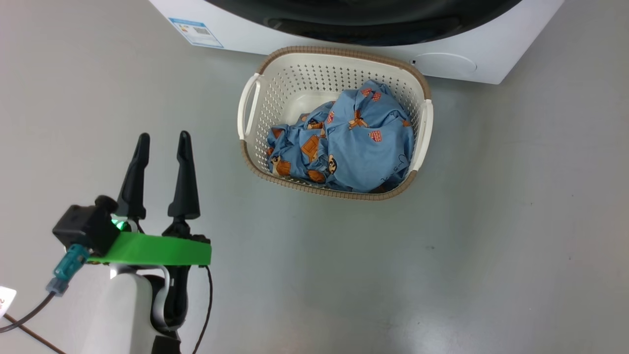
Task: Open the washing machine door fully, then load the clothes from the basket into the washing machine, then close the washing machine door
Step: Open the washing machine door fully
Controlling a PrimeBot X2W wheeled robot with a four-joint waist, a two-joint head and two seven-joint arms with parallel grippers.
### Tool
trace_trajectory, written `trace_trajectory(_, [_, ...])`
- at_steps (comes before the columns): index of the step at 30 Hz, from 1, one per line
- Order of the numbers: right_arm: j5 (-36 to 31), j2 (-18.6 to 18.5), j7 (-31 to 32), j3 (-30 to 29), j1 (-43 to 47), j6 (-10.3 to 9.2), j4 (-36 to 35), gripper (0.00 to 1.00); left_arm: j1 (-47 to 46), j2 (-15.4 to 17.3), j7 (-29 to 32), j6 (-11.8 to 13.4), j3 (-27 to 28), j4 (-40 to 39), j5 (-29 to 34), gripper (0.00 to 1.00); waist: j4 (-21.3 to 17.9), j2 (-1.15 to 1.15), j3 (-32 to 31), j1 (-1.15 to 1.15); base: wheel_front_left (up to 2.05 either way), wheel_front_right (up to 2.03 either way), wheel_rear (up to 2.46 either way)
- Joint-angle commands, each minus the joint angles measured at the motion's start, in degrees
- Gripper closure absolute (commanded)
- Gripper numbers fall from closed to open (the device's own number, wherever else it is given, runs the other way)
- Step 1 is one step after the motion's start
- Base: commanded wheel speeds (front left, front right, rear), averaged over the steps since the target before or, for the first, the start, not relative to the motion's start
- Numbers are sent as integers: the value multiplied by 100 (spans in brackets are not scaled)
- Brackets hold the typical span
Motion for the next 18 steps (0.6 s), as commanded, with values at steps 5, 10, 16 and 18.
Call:
trace_trajectory(5, [-50, 264, 223, 188, -33, 26, -91, 100, -34, 129, -37, 3, 210, -42, -25, 0, -11, 0, -74, 0, 0, 0, 0])
trace_trajectory(10, [-31, 306, 396, 277, 278, 26, -85, 100, 44, 125, -37, 3, 304, 43, 27, 0, -72, 0, -336, 0, 0, 0, 0])
trace_trajectory(16, [49, 321, 571, 325, 912, 26, -407, 100, 272, 165, -37, 3, 505, 90, 153, 0, -140, 0, -763, 0, 0, 0, 0])
trace_trajectory(18, [78, 303, 617, 327, 1129, 26, -547, 100, 328, 164, -37, 3, 530, 92, 164, 0, -137, 0, -883, 0, 0, 0, 0])
